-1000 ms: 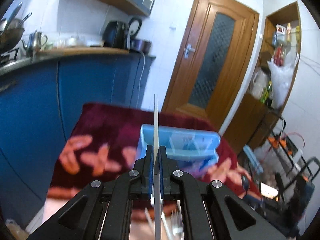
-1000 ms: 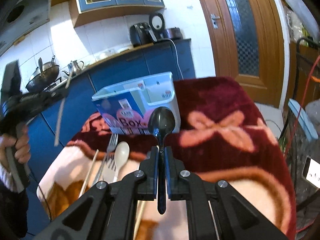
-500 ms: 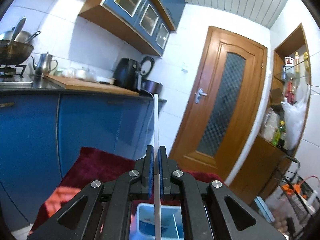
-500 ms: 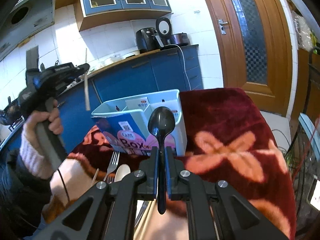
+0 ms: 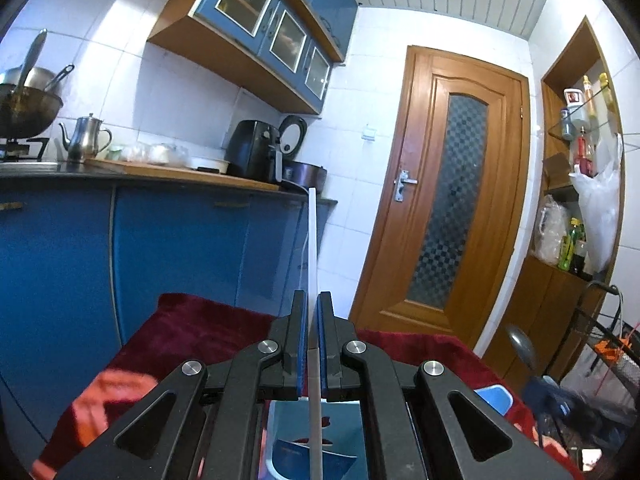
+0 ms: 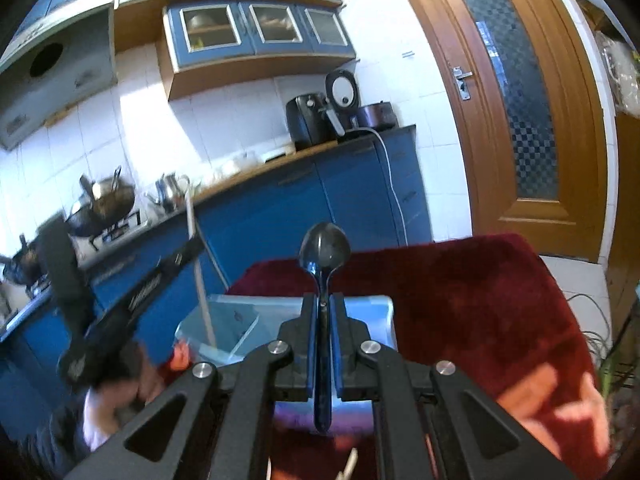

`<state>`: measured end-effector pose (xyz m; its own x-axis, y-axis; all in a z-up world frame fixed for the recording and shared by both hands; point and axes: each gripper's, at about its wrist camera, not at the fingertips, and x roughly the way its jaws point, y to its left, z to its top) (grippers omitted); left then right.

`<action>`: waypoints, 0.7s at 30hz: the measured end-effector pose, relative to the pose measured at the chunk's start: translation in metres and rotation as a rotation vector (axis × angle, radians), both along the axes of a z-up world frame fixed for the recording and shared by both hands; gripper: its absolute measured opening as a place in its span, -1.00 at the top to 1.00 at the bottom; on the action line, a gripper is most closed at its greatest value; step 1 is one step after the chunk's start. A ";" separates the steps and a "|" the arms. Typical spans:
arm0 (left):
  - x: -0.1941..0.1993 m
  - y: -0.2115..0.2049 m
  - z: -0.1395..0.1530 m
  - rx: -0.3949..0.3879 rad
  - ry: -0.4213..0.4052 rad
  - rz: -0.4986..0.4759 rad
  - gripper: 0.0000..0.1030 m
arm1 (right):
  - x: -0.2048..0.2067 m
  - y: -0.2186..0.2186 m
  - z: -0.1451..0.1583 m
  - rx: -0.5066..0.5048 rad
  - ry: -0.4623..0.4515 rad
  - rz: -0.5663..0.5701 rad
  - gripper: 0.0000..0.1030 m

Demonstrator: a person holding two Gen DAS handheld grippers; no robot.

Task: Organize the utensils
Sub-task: 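Lift the white stick with the left tool while the right tool carries the black spoon over the box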

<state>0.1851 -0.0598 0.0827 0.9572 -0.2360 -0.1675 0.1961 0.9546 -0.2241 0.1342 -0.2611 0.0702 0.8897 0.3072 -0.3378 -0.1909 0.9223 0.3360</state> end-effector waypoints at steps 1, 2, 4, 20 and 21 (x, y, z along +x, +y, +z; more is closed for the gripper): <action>0.000 0.000 -0.001 0.002 0.002 -0.002 0.91 | 0.008 0.000 -0.003 0.010 -0.005 -0.002 0.84; 0.001 0.000 -0.002 0.002 0.003 -0.004 0.91 | 0.011 0.000 -0.005 0.016 -0.009 0.000 0.84; 0.001 0.000 -0.003 0.002 0.005 -0.007 0.91 | 0.017 0.000 -0.010 0.036 -0.019 0.002 0.84; 0.008 -0.003 -0.012 0.001 0.057 -0.036 0.91 | 0.000 0.004 -0.021 -0.026 0.033 0.020 0.90; 0.008 -0.004 -0.013 0.002 0.058 -0.037 0.91 | -0.002 0.004 -0.021 -0.027 0.033 0.022 0.90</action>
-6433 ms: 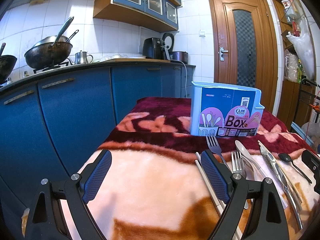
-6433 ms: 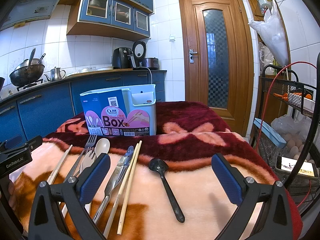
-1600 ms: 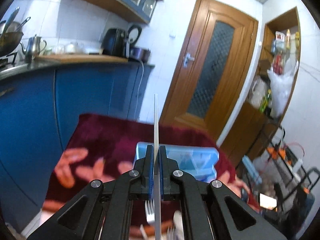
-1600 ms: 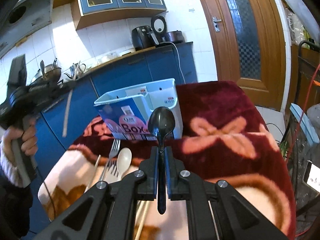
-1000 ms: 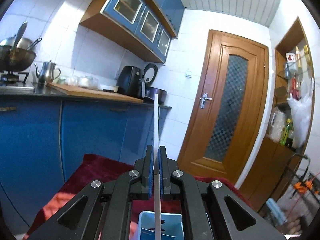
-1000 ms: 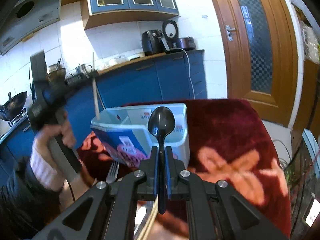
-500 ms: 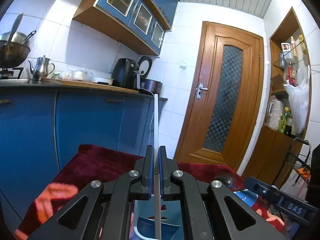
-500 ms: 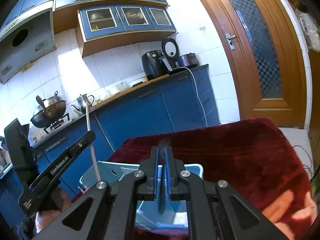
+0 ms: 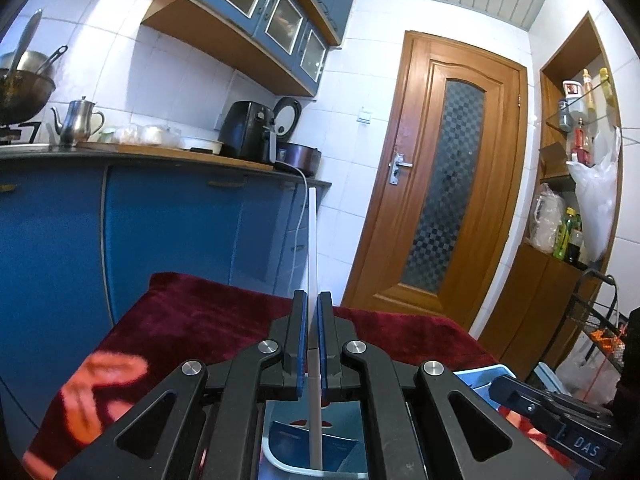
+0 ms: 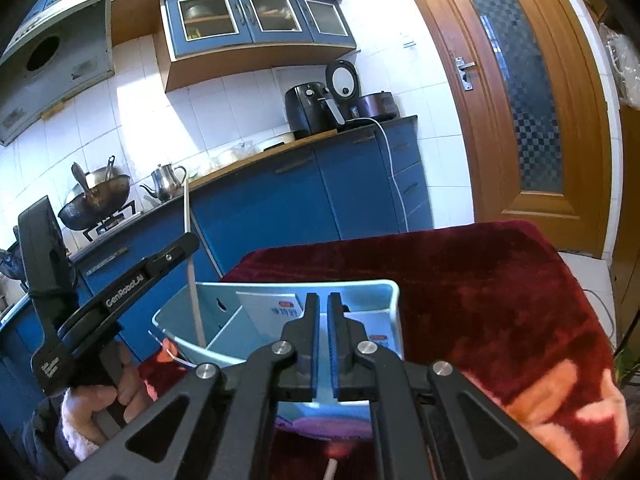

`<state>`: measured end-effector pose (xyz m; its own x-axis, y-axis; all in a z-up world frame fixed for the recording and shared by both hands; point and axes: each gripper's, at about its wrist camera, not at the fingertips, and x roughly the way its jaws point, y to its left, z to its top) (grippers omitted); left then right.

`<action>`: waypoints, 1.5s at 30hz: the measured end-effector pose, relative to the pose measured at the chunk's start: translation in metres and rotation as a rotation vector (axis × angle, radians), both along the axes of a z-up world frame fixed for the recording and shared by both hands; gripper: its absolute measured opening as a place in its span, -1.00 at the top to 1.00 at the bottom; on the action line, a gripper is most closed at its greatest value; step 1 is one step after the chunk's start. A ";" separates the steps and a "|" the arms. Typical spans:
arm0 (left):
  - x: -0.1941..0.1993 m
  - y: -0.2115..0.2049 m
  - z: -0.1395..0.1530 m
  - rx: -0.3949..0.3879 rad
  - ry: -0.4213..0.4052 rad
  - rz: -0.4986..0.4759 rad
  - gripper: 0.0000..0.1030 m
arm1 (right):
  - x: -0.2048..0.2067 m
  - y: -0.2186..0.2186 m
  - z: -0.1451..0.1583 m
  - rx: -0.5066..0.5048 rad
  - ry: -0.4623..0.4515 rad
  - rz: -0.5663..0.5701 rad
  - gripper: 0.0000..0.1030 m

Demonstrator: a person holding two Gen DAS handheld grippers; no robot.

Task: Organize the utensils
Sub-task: 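Lift the white stick with the left tool while the right tool carries the black spoon over the box, then open the left tool over the box while the right tool releases the black spoon into it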

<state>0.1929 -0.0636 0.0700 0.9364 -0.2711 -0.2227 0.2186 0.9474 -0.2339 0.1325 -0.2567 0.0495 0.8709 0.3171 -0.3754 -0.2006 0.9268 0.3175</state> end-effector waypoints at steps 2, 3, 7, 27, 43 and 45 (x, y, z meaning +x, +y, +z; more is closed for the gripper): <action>0.000 0.000 -0.001 0.001 0.003 -0.002 0.91 | -0.003 0.000 0.000 -0.003 0.004 -0.001 0.90; 0.000 0.000 -0.001 0.001 0.005 -0.004 0.91 | -0.005 -0.001 -0.001 -0.002 0.006 -0.001 0.90; 0.003 -0.001 -0.001 0.006 0.018 -0.023 0.90 | -0.011 -0.003 -0.001 0.013 0.019 -0.001 0.90; -0.011 -0.002 0.021 0.051 0.062 -0.076 0.19 | -0.003 -0.037 0.034 0.014 0.055 -0.053 0.77; -0.060 0.009 0.043 0.120 0.188 -0.141 0.19 | -0.047 -0.015 0.036 -0.063 0.206 -0.015 0.63; -0.066 0.014 0.043 0.116 0.210 -0.140 0.19 | -0.055 -0.011 0.035 -0.077 0.220 -0.010 0.63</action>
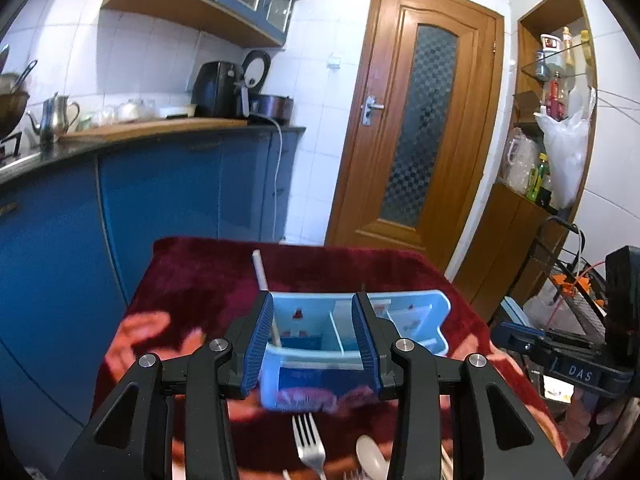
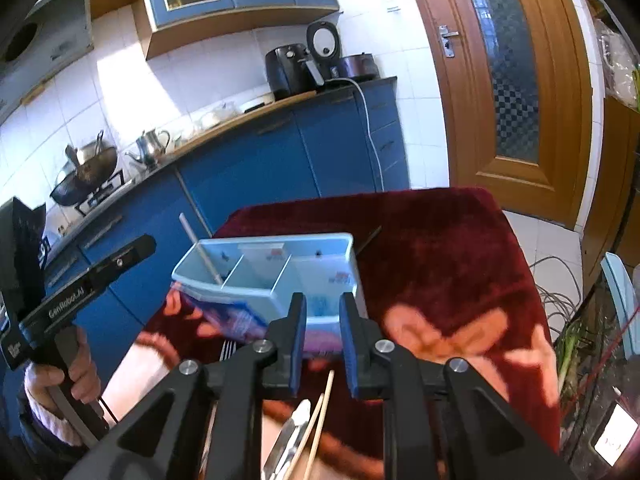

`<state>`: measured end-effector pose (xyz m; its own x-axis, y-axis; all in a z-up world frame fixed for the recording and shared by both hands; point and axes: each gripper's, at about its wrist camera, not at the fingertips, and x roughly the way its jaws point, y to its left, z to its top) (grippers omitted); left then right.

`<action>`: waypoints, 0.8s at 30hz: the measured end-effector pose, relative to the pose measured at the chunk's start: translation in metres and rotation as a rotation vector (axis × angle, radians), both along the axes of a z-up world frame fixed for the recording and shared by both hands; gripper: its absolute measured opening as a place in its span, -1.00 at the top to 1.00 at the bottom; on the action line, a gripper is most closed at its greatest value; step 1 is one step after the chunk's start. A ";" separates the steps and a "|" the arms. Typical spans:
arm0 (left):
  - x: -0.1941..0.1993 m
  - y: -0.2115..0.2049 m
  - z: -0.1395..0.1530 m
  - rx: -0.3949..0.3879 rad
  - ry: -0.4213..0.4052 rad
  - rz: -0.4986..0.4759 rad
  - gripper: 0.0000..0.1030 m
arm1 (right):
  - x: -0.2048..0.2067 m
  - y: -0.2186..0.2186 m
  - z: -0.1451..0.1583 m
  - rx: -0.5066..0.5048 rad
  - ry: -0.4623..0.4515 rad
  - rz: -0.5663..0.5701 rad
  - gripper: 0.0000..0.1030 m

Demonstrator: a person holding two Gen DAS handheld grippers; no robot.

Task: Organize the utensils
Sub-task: 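Open the left tool over the box while the right tool releases the black spoon into it, then grasp another thin white stick with the left tool while the right tool grasps a wooden chopstick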

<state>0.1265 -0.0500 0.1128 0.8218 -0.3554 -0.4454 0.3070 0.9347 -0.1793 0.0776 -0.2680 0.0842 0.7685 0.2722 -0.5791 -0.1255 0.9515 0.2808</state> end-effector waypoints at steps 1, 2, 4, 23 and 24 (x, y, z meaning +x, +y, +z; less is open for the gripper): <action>-0.003 0.002 -0.001 0.001 0.006 0.003 0.19 | -0.003 0.002 -0.001 -0.008 0.006 0.002 0.63; -0.006 0.004 -0.001 0.003 0.011 0.006 0.19 | -0.005 0.003 -0.001 -0.015 0.013 0.001 0.63; -0.013 0.008 -0.003 0.013 0.021 0.010 0.19 | -0.012 0.007 -0.004 -0.027 0.031 0.004 0.62; -0.053 0.020 -0.060 0.071 0.263 -0.039 0.19 | -0.063 0.030 -0.067 -0.039 0.280 0.056 0.56; -0.054 0.018 -0.064 0.077 0.280 -0.043 0.19 | -0.065 0.030 -0.068 -0.037 0.283 0.057 0.56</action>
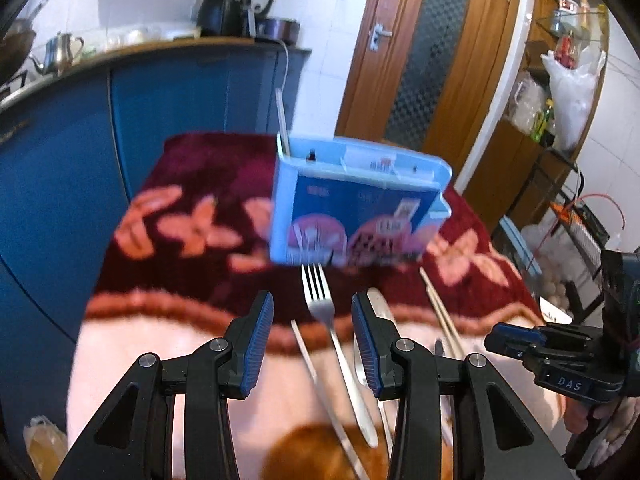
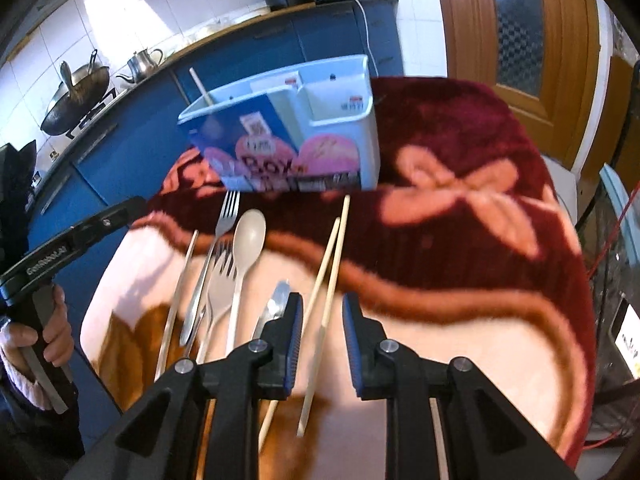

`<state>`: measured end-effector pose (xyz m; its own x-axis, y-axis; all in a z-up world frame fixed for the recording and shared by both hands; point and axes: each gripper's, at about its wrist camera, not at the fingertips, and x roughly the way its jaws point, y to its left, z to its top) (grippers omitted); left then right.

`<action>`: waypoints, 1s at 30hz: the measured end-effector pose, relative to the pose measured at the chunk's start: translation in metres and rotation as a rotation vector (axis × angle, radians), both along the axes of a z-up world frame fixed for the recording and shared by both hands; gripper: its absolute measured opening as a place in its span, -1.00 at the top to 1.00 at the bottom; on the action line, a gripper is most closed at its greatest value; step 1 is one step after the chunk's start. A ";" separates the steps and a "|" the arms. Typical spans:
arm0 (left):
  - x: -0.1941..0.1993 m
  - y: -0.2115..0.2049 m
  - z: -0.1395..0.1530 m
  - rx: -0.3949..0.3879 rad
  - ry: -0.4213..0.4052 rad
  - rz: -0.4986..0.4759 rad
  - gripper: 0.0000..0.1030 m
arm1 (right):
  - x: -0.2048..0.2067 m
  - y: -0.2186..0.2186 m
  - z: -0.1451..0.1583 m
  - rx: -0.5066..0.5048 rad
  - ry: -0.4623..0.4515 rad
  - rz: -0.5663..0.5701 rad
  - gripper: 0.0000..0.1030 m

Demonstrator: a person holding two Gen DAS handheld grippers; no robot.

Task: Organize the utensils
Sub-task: 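Grasp another thin white stick with the left tool while the right tool grasps a wooden chopstick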

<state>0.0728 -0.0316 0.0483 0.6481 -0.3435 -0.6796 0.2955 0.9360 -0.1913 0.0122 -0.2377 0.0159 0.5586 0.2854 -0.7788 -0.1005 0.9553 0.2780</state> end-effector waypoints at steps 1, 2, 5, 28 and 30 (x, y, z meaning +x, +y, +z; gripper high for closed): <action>0.000 -0.001 -0.004 0.007 0.015 -0.004 0.19 | -0.001 0.000 -0.001 0.001 0.003 -0.001 0.55; -0.001 -0.003 -0.009 0.014 0.030 -0.008 0.19 | -0.002 0.001 -0.002 0.001 0.006 -0.002 0.54; -0.002 -0.005 -0.019 0.032 0.067 -0.012 0.19 | -0.004 0.001 -0.005 -0.001 0.017 -0.003 0.54; 0.017 -0.024 -0.059 0.179 0.352 -0.126 0.25 | 0.034 0.021 -0.023 -0.177 0.230 0.112 0.54; 0.022 -0.027 -0.059 0.206 0.380 -0.141 0.31 | 0.039 0.022 -0.023 -0.189 0.254 0.124 0.54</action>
<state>0.0949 -0.0582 -0.0105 0.2962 -0.2431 -0.9237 0.3672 0.9217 -0.1248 0.0507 -0.2155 -0.0073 0.3103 0.1766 -0.9341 -0.1695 0.9771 0.1284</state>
